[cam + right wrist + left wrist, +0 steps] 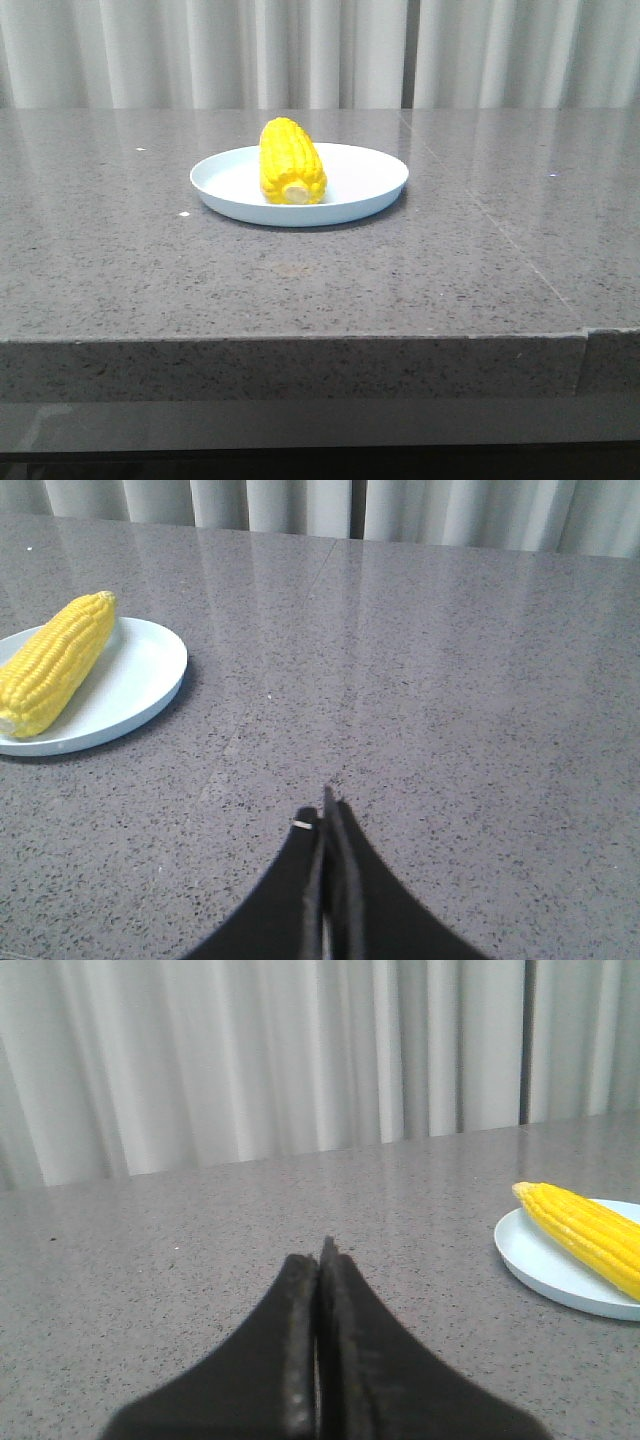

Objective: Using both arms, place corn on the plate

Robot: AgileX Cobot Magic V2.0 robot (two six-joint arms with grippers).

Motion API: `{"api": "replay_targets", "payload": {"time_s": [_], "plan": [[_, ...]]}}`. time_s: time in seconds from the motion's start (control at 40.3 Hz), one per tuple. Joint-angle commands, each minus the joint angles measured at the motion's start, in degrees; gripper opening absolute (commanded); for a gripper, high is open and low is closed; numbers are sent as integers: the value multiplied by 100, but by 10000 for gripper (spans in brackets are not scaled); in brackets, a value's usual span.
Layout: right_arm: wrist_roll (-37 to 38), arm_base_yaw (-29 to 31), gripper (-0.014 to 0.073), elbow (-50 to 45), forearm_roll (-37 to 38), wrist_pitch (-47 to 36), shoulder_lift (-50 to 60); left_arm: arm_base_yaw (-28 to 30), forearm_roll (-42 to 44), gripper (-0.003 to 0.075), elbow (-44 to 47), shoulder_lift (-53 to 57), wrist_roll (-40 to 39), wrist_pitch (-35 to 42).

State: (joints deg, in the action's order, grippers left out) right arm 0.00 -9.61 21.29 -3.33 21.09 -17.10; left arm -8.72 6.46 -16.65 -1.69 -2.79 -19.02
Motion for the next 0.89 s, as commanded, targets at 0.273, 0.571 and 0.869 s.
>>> {"api": "replay_targets", "payload": {"time_s": [0.273, 0.571, 0.869], "plan": [[-63, 25, -69, 143, 58, -410, -27, 975, -680, -20, 1252, 317, 5, 1126], [-63, 25, -69, 143, 58, -410, -27, 1070, -724, -20, 1714, 317, 5, 1485], [-63, 25, -69, 143, 58, -410, -27, 1070, -724, -20, 1714, 306, 5, 1485]]}}
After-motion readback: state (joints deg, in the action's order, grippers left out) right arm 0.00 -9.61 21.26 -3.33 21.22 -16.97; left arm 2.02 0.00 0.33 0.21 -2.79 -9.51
